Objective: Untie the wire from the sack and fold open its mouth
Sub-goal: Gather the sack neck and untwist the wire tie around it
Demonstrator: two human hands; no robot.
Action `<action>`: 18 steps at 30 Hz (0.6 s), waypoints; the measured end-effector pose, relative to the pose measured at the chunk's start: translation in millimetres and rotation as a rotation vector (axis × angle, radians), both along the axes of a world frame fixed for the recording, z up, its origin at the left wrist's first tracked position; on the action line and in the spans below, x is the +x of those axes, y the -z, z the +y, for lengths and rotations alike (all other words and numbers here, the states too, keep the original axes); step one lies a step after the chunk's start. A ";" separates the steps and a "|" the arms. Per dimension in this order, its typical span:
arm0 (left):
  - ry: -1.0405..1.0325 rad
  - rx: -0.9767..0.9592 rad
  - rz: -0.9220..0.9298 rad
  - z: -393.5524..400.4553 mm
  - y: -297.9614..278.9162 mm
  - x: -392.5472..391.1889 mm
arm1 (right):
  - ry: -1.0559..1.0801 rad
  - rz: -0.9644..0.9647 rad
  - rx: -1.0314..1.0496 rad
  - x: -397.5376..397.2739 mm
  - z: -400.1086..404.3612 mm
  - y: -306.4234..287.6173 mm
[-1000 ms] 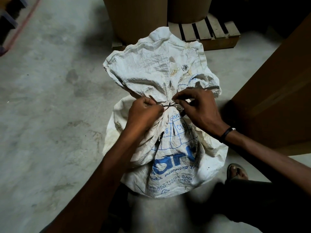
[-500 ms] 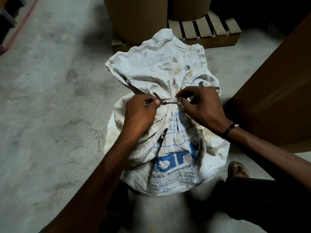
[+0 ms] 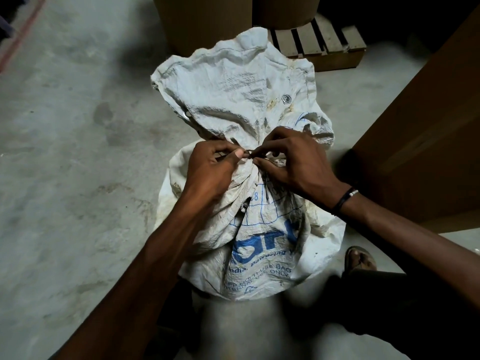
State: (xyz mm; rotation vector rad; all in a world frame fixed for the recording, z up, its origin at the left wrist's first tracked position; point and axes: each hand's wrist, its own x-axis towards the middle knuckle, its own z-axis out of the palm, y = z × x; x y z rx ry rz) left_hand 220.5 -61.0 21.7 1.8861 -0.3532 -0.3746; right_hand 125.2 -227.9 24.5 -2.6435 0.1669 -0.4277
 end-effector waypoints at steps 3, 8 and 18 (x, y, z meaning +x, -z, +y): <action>0.033 0.016 -0.049 -1.1 -1.7 -1.8 | 0.045 0.040 -0.061 0.1 -0.1 -1.6; 0.033 0.027 -0.031 -5.6 -5.7 -6.2 | 0.093 0.074 -0.069 4.7 2.2 4.7; 0.043 0.247 -0.199 -5.1 4.5 4.1 | -0.051 0.222 0.235 7.4 -12.4 12.3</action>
